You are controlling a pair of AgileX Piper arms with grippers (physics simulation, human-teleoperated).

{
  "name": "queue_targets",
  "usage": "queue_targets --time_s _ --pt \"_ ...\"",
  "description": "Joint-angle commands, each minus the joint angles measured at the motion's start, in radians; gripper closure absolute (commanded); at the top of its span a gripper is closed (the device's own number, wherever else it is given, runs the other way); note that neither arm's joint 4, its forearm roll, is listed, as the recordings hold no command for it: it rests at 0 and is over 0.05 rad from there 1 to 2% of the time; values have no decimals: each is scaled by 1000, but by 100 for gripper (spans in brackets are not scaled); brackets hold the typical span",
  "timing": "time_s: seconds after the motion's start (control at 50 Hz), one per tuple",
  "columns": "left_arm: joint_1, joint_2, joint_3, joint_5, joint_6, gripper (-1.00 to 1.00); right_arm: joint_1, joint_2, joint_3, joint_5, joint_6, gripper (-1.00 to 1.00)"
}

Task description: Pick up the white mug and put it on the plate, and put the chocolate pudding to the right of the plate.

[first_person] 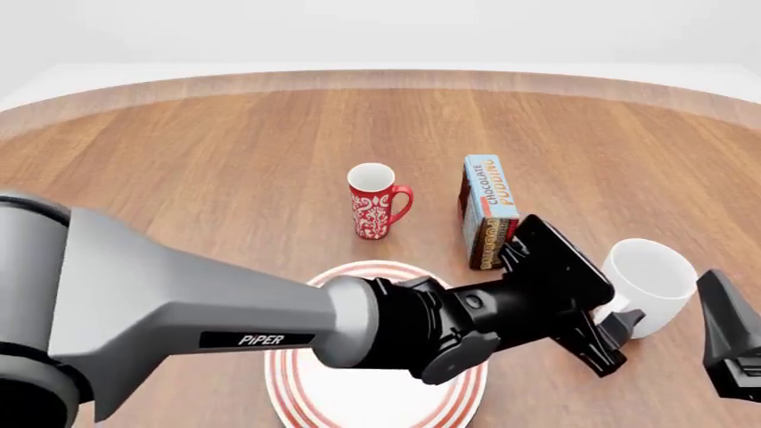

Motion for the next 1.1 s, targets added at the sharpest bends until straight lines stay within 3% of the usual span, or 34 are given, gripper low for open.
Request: queue_targets --time_s 0.02,1.1 --pt "3 26 -33 18 -8 -100 1 -2 -3 3 2 -100" --pt "1 180 -190 105 -29 -100 -3 -2 3 -5 19 -100"
